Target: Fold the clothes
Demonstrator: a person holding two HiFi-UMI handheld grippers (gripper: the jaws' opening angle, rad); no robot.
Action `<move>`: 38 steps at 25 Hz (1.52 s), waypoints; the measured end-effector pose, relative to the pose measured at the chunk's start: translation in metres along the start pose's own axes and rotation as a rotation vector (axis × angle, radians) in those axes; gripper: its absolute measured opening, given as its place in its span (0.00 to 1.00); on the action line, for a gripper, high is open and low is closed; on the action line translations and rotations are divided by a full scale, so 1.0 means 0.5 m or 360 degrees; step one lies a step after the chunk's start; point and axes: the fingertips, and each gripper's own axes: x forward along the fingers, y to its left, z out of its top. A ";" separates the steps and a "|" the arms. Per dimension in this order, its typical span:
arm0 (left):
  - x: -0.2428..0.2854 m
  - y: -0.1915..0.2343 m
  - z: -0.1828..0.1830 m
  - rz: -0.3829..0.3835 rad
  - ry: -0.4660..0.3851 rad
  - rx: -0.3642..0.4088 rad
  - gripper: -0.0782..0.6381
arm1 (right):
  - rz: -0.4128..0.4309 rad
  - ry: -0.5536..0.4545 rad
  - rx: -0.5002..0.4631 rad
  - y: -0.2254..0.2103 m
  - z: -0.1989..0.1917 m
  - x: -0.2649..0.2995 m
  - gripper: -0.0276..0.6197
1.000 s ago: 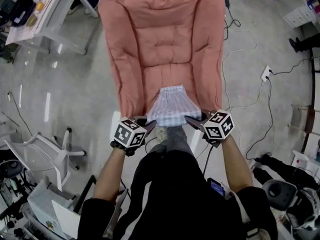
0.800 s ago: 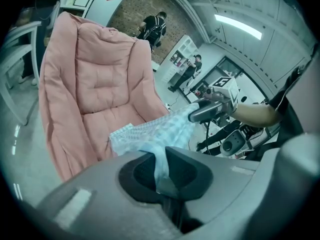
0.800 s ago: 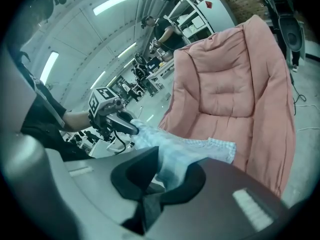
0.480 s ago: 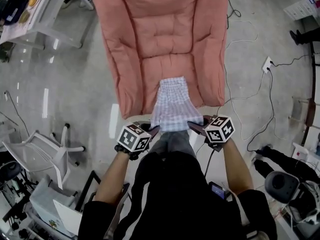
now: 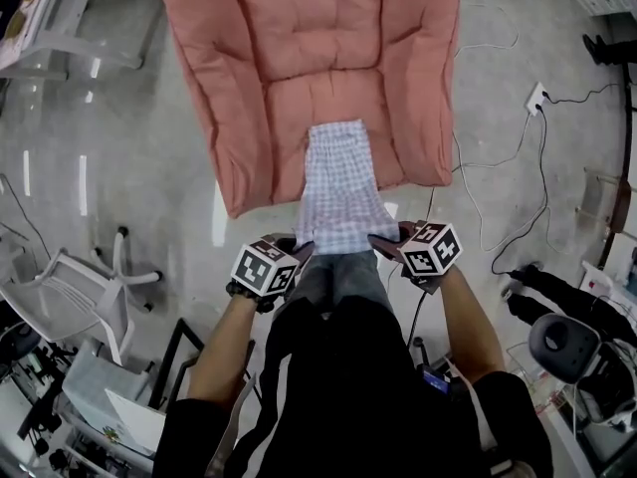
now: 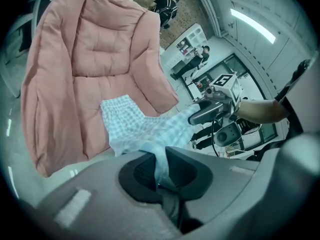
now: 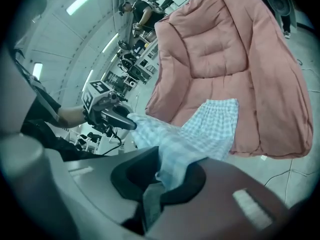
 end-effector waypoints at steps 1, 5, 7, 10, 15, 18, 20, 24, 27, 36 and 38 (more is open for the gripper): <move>-0.005 0.001 0.006 0.0001 -0.0009 0.0000 0.14 | 0.0003 -0.0003 -0.0009 0.002 0.007 -0.002 0.07; -0.041 0.000 0.058 0.0012 -0.0040 0.0009 0.14 | 0.0024 -0.0033 -0.0054 0.012 0.065 -0.033 0.07; -0.060 -0.002 0.092 0.0029 -0.0041 0.0035 0.14 | 0.0035 -0.0047 -0.0091 0.013 0.105 -0.053 0.07; -0.088 0.001 0.149 0.0067 -0.0061 0.0078 0.14 | 0.0042 -0.0060 -0.0150 0.014 0.169 -0.082 0.07; -0.116 0.019 0.217 0.0080 -0.0091 0.0041 0.14 | 0.0098 -0.0020 -0.0201 -0.003 0.248 -0.102 0.07; -0.118 0.034 0.233 0.0067 -0.0080 0.0005 0.14 | 0.0141 0.0042 -0.0194 -0.014 0.265 -0.096 0.07; -0.115 0.038 0.236 0.0059 -0.0079 -0.0012 0.14 | 0.0149 0.0075 -0.0186 -0.019 0.267 -0.090 0.07; -0.098 0.035 0.216 0.0042 -0.0072 -0.0027 0.14 | 0.0142 0.0104 -0.0166 -0.022 0.242 -0.082 0.07; -0.084 0.032 0.189 0.0029 -0.0072 -0.0025 0.14 | 0.0112 0.0108 -0.0160 -0.016 0.206 -0.071 0.07; 0.001 0.026 0.032 0.0045 -0.0020 -0.0054 0.14 | 0.0070 0.0071 -0.0059 -0.018 0.040 0.002 0.07; 0.019 0.029 -0.001 0.0039 -0.0022 -0.0088 0.14 | 0.0072 0.0081 -0.0016 -0.022 0.005 0.023 0.07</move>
